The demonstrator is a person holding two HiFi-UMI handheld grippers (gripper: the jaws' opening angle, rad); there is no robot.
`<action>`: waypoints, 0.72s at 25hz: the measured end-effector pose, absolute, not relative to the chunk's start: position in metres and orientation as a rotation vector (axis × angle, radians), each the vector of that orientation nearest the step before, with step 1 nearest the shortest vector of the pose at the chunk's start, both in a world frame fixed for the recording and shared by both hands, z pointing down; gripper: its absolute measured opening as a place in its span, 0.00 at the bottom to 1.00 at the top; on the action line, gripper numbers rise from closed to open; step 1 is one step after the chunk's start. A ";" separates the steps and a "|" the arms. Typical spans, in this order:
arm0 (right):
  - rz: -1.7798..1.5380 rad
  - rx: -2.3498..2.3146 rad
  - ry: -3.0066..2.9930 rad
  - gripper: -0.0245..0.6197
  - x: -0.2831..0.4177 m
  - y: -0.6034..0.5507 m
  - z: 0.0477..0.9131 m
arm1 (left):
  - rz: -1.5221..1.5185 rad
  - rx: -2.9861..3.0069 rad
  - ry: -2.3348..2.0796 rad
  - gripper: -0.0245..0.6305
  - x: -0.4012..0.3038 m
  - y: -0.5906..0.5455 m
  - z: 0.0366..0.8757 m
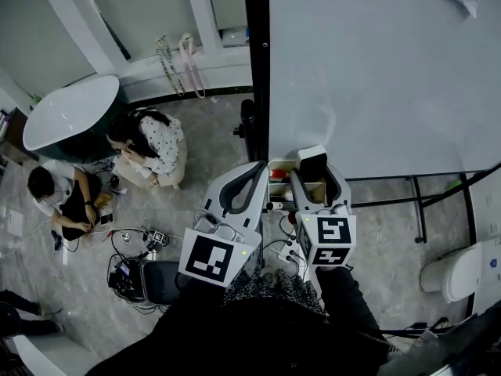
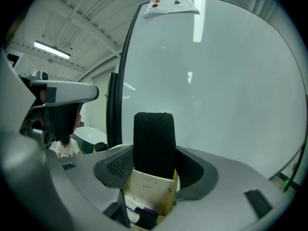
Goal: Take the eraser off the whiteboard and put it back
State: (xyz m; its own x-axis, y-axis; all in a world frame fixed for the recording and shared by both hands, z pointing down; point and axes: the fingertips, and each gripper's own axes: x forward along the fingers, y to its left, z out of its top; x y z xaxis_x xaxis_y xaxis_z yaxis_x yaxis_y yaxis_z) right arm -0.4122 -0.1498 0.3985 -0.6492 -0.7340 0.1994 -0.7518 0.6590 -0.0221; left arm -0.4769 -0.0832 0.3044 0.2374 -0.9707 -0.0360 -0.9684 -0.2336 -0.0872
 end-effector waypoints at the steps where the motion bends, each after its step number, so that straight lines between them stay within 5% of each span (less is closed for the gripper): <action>1: 0.155 1.211 -2.705 0.42 -0.412 -0.149 0.399 | -0.039 -2.396 1.887 0.05 -0.476 -0.082 0.304; 18: 0.113 1.189 -2.802 0.42 -0.364 -0.136 0.360 | -0.030 -2.397 1.874 0.05 -0.438 -0.075 0.302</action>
